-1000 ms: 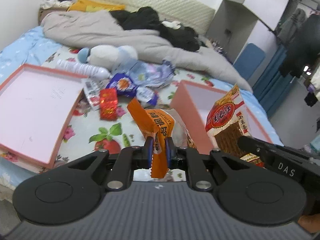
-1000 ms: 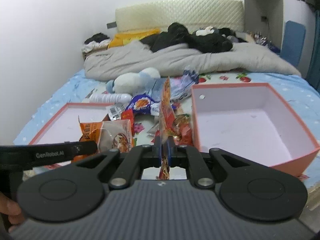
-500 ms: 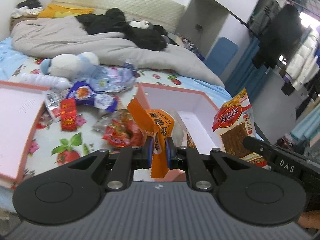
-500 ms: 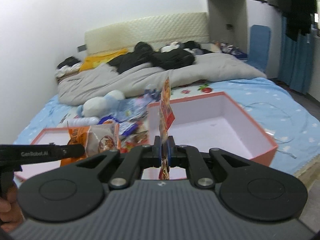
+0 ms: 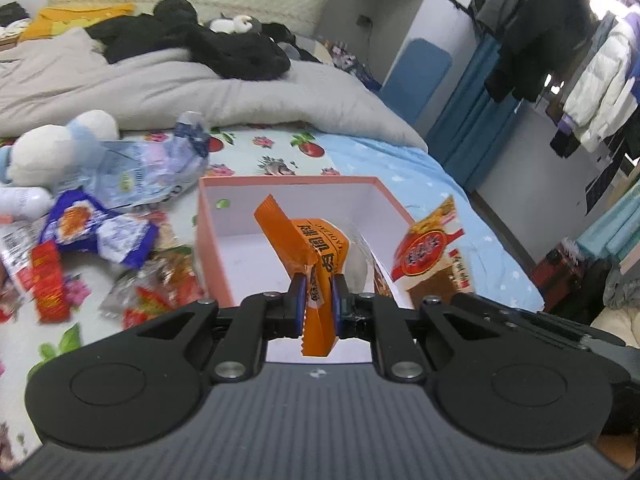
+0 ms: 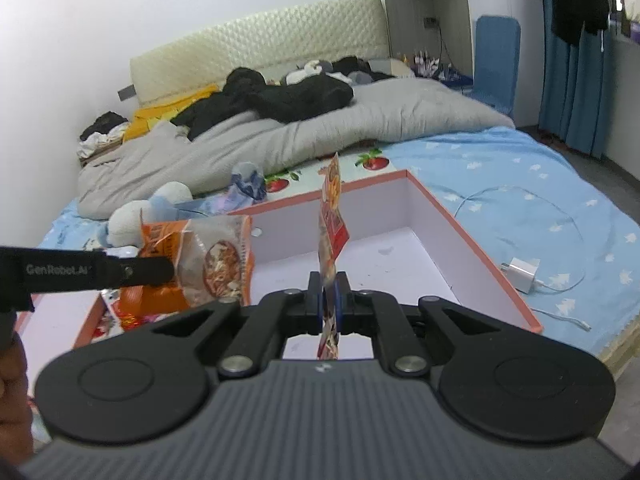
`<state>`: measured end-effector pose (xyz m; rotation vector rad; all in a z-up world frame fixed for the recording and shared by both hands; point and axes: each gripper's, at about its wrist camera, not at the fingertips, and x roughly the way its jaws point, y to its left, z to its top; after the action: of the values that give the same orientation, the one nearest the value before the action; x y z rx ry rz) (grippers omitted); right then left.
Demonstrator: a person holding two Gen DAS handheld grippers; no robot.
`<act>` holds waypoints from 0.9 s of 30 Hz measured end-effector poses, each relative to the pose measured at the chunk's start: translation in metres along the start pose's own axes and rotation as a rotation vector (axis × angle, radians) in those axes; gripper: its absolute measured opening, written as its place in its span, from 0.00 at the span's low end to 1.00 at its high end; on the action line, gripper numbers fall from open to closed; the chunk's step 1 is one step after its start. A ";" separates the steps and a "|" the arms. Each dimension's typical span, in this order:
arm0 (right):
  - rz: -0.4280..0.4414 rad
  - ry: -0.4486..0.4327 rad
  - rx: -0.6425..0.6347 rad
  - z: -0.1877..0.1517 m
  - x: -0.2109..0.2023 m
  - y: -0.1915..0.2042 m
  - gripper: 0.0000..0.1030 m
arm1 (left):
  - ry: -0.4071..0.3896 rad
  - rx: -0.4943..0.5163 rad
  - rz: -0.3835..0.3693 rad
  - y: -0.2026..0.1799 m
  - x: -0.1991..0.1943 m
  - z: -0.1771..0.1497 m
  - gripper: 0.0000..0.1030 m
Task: Organize snacks
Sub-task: 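Carry both packets into the deep pink box and open both tools, then lift both tools out of the box back toward the snack pile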
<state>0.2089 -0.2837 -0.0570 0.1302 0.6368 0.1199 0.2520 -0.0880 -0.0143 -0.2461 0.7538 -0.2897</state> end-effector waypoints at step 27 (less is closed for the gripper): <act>-0.038 0.129 0.132 -0.011 0.077 -0.058 0.48 | 0.126 0.028 -0.006 -0.007 0.100 0.019 0.45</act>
<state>0.2674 -0.3284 -0.1198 0.2388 0.7760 0.0503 0.3331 -0.1262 -0.0622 -0.2045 0.8732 -0.3233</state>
